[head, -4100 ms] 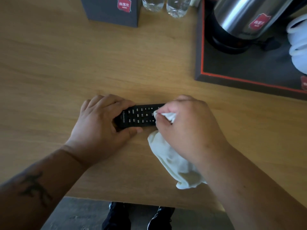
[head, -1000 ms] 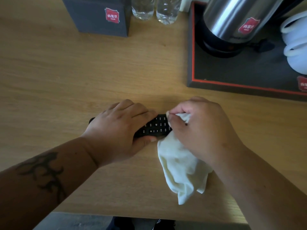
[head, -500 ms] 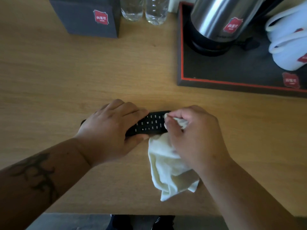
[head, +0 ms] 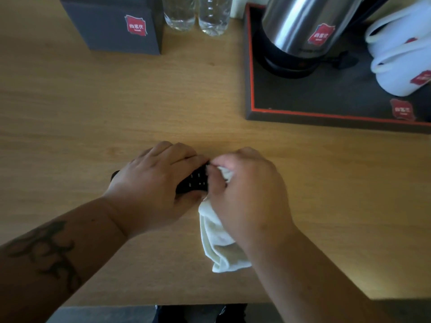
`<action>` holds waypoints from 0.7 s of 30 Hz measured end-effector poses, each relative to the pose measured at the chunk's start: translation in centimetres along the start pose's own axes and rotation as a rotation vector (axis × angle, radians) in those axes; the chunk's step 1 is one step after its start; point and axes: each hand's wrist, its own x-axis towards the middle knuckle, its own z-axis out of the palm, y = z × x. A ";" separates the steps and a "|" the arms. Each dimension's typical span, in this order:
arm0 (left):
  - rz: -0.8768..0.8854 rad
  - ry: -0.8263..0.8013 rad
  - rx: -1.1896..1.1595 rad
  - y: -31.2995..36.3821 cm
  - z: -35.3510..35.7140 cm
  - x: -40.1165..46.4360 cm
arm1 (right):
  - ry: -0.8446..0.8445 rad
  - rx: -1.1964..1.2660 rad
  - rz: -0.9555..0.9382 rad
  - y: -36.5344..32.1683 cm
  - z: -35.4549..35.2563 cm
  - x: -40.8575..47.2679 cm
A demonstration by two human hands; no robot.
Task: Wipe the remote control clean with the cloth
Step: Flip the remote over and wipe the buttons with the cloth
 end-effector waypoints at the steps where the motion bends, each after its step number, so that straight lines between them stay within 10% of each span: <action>1: -0.001 0.010 -0.020 0.0 0.0 0.0 | -0.017 -0.024 -0.035 -0.7 0.3 -0.3; 21: -0.054 -0.070 -0.084 1.0 0.2 0.4 | -0.401 -0.252 0.067 1.5 -3.8 5.0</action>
